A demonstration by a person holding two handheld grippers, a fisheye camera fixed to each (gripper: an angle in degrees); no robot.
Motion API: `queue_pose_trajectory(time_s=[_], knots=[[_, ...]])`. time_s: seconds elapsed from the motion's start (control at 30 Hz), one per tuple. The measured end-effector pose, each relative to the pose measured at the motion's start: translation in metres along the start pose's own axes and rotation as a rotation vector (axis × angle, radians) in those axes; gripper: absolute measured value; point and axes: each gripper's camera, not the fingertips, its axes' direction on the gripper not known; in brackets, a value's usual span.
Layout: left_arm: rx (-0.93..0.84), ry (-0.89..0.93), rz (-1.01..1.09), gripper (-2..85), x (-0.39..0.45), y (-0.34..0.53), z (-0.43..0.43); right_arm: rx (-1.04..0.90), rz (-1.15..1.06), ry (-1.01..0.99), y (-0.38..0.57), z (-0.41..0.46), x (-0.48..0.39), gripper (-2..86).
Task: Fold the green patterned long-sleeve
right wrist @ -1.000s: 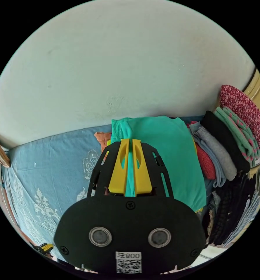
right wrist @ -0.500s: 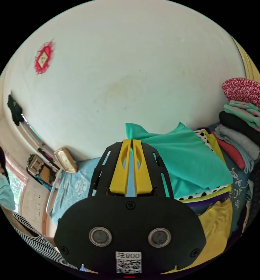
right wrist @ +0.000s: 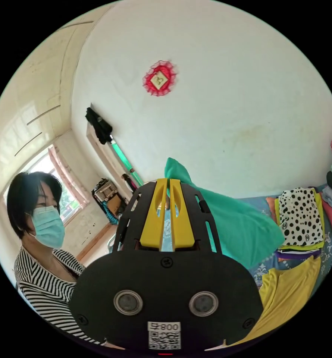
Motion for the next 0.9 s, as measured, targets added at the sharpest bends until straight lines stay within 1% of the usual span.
queue_pose_trajectory(time_s=[0.13, 0.2, 0.3, 0.4, 0.47, 0.6, 0.73, 0.83, 0.9], knots=[[0.116, 0.027, -0.061, 2.3, -0.014, -0.018, -0.08, -0.057, -0.012, -0.131, 0.027, -0.018, -0.077, 0.7], [0.17, 0.003, -0.082, 3.5, -0.019, -0.021, -0.132, -0.09, -0.001, -0.178, 0.042, -0.023, -0.106, 0.7], [0.145, -0.022, -0.145, 5.5, -0.027, -0.02, -0.176, -0.143, 0.011, -0.262, 0.067, -0.03, -0.154, 0.6], [0.104, 0.008, -0.171, 6.6, -0.032, -0.017, -0.201, -0.186, -0.011, -0.338, 0.088, -0.038, -0.206, 0.5], [0.082, 0.022, -0.198, 7.0, -0.035, -0.017, -0.21, -0.202, -0.051, -0.343, 0.101, -0.049, -0.247, 0.5], [0.057, 0.09, -0.26, 7.8, -0.043, -0.023, -0.226, -0.222, -0.09, -0.372, 0.114, -0.068, -0.299, 0.5], [0.034, 0.132, -0.268, 8.5, -0.043, -0.035, -0.232, -0.232, -0.134, -0.362, 0.129, -0.097, -0.351, 0.4], [-0.057, 0.116, -0.214, 10.0, -0.036, -0.056, -0.221, -0.234, -0.136, -0.332, 0.14, -0.114, -0.376, 0.4], [-0.136, 0.08, -0.133, 11.7, -0.025, -0.078, -0.21, -0.233, -0.121, -0.329, 0.145, -0.122, -0.385, 0.5]])
